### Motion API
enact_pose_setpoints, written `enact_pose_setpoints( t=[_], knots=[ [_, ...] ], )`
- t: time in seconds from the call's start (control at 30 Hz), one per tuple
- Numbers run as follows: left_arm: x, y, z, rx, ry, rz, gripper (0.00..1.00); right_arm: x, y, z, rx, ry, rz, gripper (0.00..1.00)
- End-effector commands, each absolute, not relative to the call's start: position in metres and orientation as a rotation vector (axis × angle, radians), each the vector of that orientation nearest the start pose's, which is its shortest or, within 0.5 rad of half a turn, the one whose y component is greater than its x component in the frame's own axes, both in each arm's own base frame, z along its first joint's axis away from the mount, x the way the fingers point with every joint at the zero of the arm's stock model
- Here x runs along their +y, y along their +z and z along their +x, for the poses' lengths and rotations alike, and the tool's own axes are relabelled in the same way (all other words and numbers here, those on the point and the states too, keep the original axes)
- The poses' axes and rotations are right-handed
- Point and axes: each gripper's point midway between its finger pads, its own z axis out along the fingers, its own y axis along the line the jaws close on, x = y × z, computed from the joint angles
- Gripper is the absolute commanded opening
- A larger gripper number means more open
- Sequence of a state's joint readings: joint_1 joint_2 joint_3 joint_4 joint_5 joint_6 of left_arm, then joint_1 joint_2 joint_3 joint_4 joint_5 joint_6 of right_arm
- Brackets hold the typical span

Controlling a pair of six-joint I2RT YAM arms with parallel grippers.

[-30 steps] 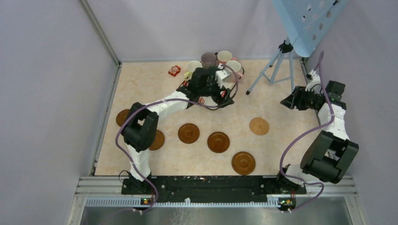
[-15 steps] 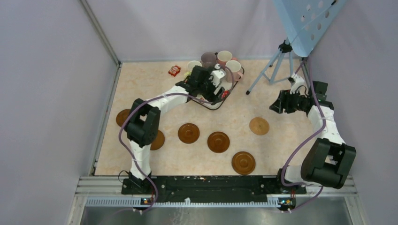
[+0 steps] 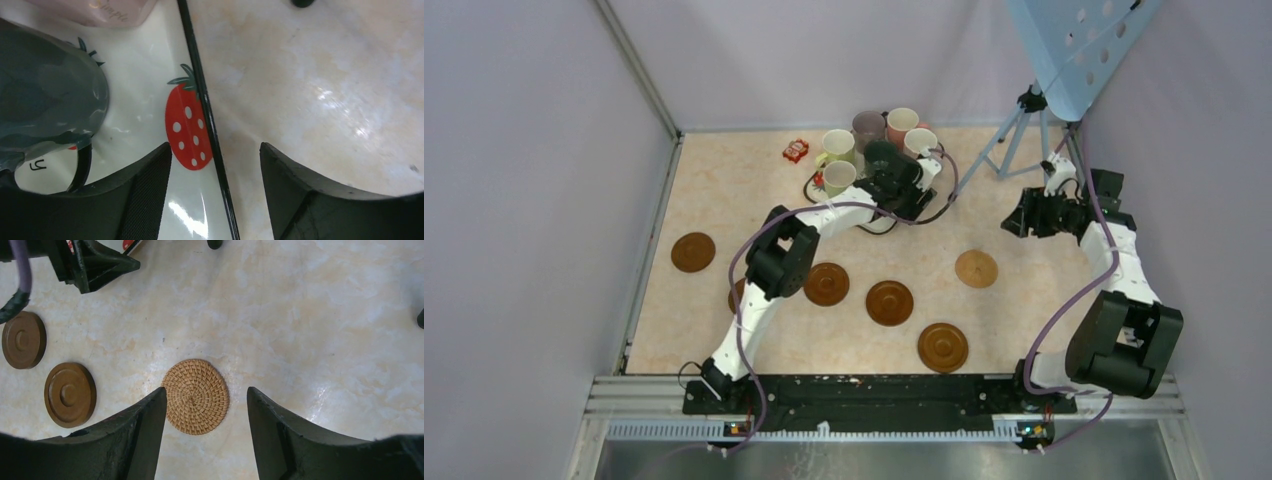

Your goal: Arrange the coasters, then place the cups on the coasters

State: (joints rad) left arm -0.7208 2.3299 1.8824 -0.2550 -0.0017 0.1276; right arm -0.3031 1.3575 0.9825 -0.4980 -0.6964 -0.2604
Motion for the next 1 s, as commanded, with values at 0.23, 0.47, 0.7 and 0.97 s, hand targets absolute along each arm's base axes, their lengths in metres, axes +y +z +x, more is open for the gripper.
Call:
enact_pose_setpoints(
  t=[0.23,0.47,0.7,0.97],
  knots=[
    [-0.378,0.039,0.486,2.160,-0.120,0.854,0.57,0.004,0.166,0.351,2.181,0.515,-0.309,0.60],
    [-0.349,0.023,0.464,2.218,-0.042,0.925,0.38,0.006,0.163,0.345,2.187,0.516,-0.317,0.60],
    [-0.317,0.020,0.444,2.260,-0.035,1.004,0.14,0.008,0.159,0.336,2.196,0.523,-0.318,0.60],
    [-0.276,0.009,0.394,2.307,-0.180,1.366,0.00,0.013,0.154,0.323,2.202,0.525,-0.367,0.60]
  ],
)
